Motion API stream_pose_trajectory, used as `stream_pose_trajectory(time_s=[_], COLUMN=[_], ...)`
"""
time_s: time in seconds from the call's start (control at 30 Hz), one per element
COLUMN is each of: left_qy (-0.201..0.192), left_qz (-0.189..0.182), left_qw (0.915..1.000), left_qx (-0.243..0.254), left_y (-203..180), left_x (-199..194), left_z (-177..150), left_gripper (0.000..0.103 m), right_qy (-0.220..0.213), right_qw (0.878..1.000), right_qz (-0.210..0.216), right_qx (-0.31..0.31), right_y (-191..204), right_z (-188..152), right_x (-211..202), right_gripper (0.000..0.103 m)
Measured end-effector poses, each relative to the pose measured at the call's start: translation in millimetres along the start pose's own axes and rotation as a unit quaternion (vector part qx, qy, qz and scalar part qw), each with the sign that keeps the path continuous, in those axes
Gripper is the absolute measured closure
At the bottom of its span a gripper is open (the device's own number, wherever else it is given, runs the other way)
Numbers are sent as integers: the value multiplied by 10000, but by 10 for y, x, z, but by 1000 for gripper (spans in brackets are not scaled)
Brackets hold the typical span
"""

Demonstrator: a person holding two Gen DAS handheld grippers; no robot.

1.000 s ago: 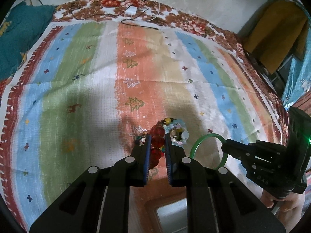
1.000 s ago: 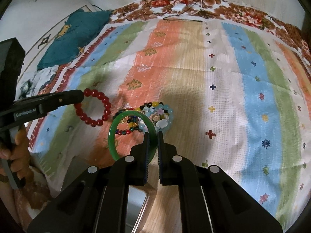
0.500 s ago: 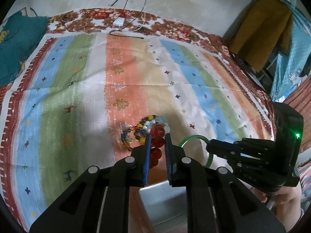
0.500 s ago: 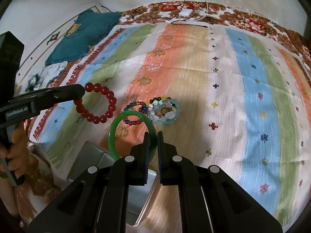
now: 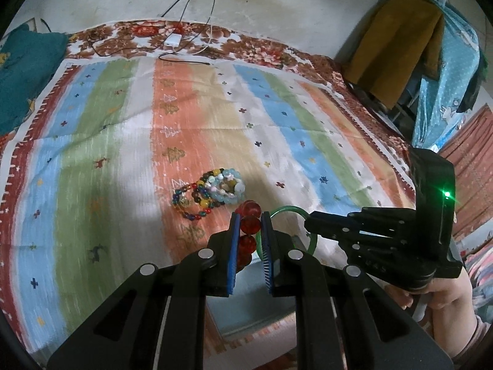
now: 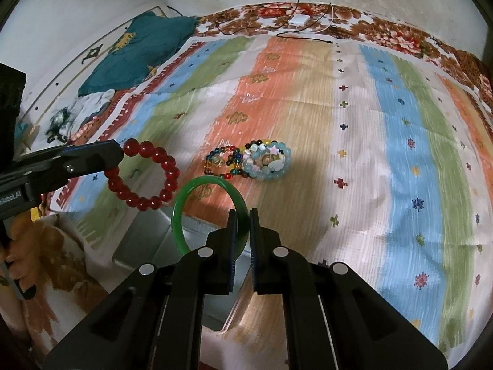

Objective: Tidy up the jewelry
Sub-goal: 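Lift the red bracelet with the left tool while the right tool carries the bangle to the tin, then open the left tool over the tin while the right tool releases the bangle inside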

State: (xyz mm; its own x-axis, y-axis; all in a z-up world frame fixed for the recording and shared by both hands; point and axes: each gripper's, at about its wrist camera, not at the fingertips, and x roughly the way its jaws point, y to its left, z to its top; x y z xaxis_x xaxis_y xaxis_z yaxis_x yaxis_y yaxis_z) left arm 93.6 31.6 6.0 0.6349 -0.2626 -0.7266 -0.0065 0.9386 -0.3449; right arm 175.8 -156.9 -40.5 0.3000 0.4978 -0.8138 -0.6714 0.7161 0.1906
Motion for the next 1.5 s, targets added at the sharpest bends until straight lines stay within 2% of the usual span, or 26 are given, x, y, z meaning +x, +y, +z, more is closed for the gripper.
stream_pose_trajectory(time_s=[0.63,0.9,1.17,1.23,1.3,1.5], left_qy=[140,293,405,403,405,424], left_qz=[87,-49,149,177,261,408], left_qw=[9997,9995,9990,9990,9988,9982], left_qx=[203,58,109,80,29,-92], left_y=[-122,-121,-133,-119,-88,1], left_x=[-53,-13,37,34,40,62], left_z=[-363,-426,-430,-422,-417,-380], left_gripper=[90,90,90,85,82,70], right_qy=[45,63,135,92,87,116], right_qw=[9999,9997,9993,9995,9996,9998], right_qz=[70,95,281,261,257,182], right_qx=[-118,-225,-197,-170,-110,8], right_y=[131,170,182,180,153,91], right_z=[-233,-273,-271,-261,-258,-233], right_x=[-74,-77,-55,-68,-71,-54], right_gripper=[94,94,92,88,72,60])
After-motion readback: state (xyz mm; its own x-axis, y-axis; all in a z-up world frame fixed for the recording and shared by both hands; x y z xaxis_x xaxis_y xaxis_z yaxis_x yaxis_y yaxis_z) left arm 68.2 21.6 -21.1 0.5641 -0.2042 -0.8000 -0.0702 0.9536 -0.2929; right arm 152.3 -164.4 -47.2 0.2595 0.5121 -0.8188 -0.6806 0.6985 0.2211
